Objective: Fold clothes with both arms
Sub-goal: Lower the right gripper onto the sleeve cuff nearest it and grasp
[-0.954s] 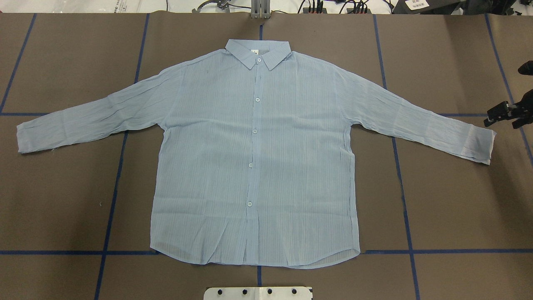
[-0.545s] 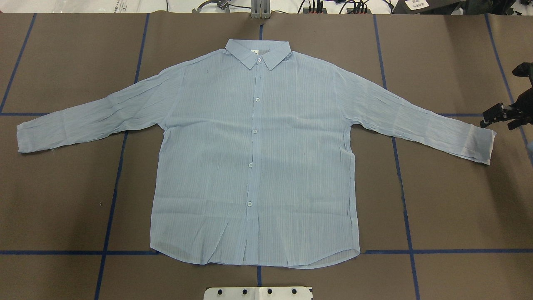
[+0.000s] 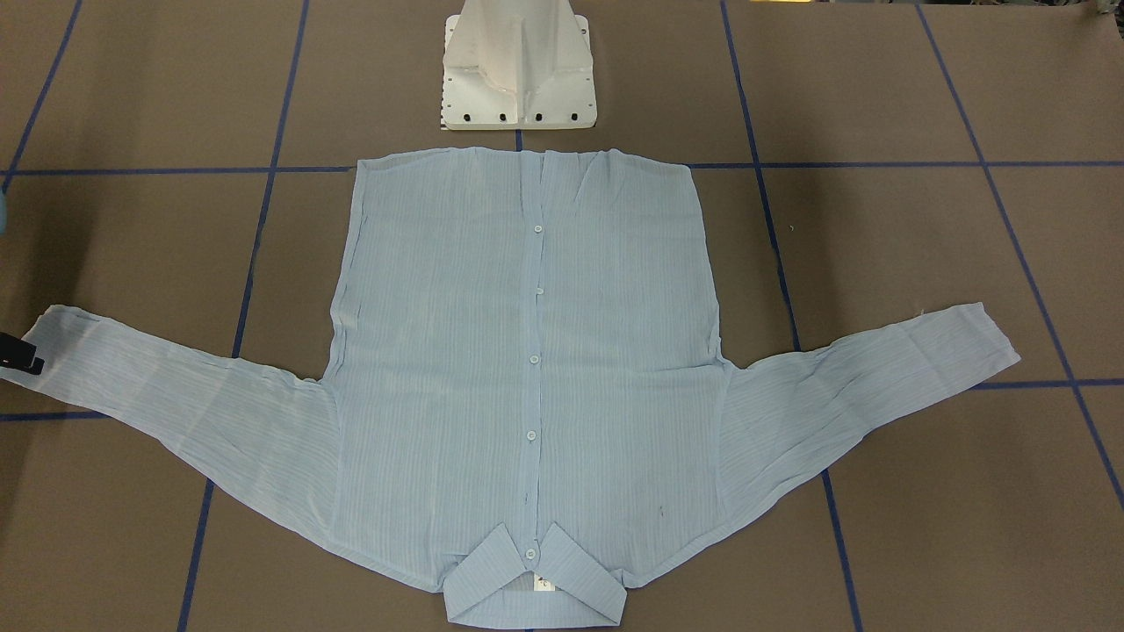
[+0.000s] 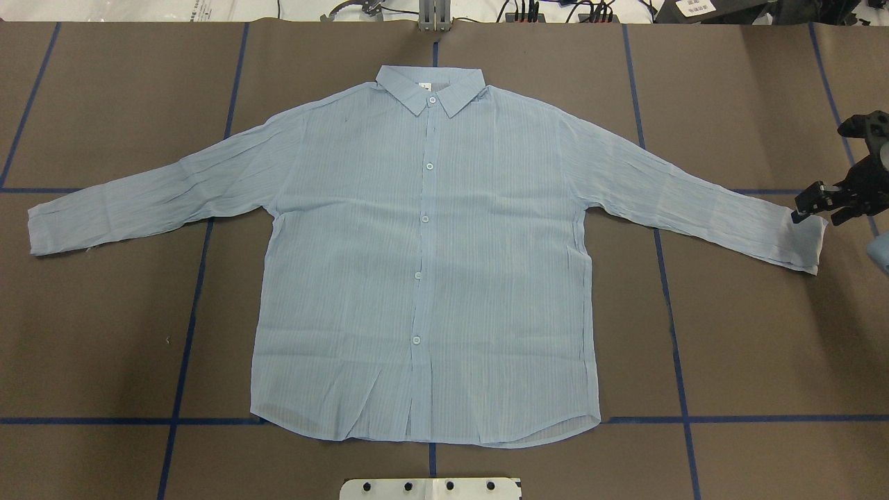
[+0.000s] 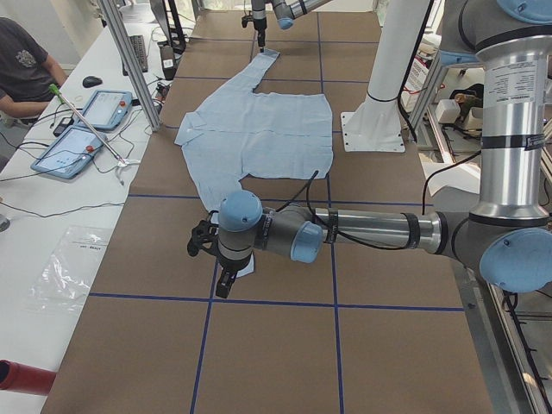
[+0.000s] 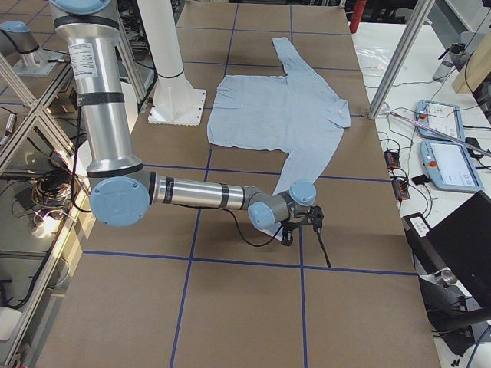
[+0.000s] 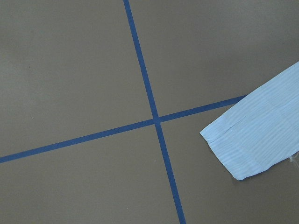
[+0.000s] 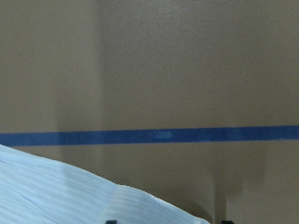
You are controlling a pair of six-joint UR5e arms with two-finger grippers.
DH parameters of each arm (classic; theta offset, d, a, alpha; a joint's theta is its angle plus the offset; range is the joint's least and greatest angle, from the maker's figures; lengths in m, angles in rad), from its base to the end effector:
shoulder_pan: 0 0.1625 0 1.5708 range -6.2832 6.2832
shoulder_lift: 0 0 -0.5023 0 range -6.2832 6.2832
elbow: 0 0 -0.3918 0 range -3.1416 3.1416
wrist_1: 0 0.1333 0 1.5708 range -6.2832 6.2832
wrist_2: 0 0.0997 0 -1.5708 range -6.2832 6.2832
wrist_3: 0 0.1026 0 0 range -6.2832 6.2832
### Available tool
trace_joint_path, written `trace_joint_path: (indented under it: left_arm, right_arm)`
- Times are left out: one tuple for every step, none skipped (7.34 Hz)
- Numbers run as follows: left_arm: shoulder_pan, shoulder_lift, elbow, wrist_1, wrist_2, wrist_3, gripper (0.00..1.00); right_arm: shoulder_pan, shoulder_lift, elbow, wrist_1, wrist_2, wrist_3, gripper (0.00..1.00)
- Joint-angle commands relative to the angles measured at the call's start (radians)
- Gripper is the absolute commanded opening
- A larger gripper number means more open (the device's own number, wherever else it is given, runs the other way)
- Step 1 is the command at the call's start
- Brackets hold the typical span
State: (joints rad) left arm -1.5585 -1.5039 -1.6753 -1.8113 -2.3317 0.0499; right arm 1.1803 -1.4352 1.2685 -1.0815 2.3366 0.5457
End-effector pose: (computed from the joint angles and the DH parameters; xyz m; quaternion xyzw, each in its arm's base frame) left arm -0.0567 -0.4749 0.6930 0.1356 0.3653 0.0800 0.9175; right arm -0.1603 -0.5529 0.7637 -0.0334 -0.3963 0.0112 0.9174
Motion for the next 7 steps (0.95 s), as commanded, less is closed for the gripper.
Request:
trace_joint_path:
  left_arm:
    - [0.000, -0.002, -0.001, 0.001, 0.002, 0.001, 1.00]
    - [0.000, -0.002, -0.001, 0.001, 0.000, 0.001, 1.00]
    - [0.000, -0.002, -0.003, 0.001, 0.000, -0.001, 1.00]
    - [0.000, -0.002, -0.003, 0.000, 0.000, -0.001, 1.00]
    - [0.000, -0.004, -0.003, -0.002, 0.000, -0.002, 1.00]
    - [0.000, -0.009, -0.001, -0.002, 0.000, -0.002, 1.00]
    - [0.000, -0.009, -0.001, -0.002, 0.000, -0.002, 1.00]
  right_arm:
    - [-0.001, -0.008, 0.000, 0.000, 0.000, 0.000, 0.29]
    - [0.001, -0.013, 0.000, 0.000, 0.000, 0.000, 0.12]
    - [0.004, -0.013, 0.000, 0.000, 0.000, 0.000, 0.00]
    - [0.008, -0.013, 0.002, 0.000, 0.004, -0.001, 0.00]
    - [0.028, -0.010, 0.017, 0.000, 0.029, 0.000, 0.00]
    - [0.042, -0.005, 0.020, 0.000, 0.061, -0.001, 0.00]
    - [0.048, -0.002, 0.040, 0.000, 0.085, 0.002, 0.00]
